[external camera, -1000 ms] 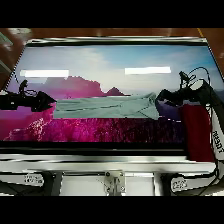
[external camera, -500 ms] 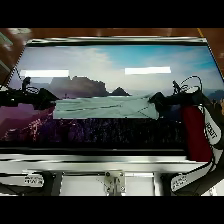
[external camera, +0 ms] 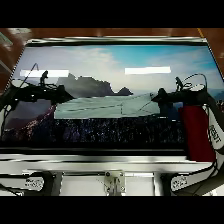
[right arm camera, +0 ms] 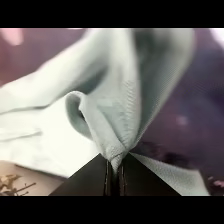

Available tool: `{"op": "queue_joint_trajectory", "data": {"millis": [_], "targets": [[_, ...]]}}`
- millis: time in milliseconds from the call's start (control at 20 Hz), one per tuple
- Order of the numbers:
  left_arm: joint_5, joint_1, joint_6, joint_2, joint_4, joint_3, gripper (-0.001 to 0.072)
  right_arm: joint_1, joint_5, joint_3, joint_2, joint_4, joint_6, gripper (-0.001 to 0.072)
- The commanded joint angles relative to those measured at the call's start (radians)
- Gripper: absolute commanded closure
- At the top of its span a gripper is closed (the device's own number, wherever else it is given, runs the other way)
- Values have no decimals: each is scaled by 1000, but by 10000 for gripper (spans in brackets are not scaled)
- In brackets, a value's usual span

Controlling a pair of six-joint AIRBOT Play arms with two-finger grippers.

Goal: Fold the shirts.

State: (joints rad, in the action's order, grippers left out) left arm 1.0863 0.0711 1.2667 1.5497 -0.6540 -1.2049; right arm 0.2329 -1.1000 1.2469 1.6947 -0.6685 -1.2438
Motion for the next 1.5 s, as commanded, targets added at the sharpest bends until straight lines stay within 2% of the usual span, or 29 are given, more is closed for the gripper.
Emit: {"op": "queue_joint_trajectory", "data": {"millis": [0, 300, 400, 500, 850, 1000, 1150, 1250, 1450], "targets": [[-183, -206, -16, 15, 5, -1, 671, 8, -105, 1, -153, 21, -5, 657], [-419, -511, 7, 61, 26, -1, 671, 8, -247, 1, -421, 23, -124, 657], [-477, -575, 6, 84, 129, -1, 671, 8, -268, 1, -489, 23, -167, 657], [-484, -635, -1, 126, 272, -8, 671, 8, -271, 1, -543, 24, -185, 657], [-455, -775, 3, 331, 425, -174, 672, 8, -299, 1, -642, 31, -256, 657], [-427, -726, -2, 342, 430, -182, 673, 5, -305, 0, -648, 6, -279, 657], [-358, -592, -92, 270, 393, -182, 673, -62, -271, 1, -644, -66, -295, 657], [-341, -463, -159, 165, 333, -182, 673, -161, -195, 1, -625, -91, -298, 657], [-335, -166, -159, -81, 312, -182, 673, -429, 96, 1, -517, -58, -298, 657]]}}
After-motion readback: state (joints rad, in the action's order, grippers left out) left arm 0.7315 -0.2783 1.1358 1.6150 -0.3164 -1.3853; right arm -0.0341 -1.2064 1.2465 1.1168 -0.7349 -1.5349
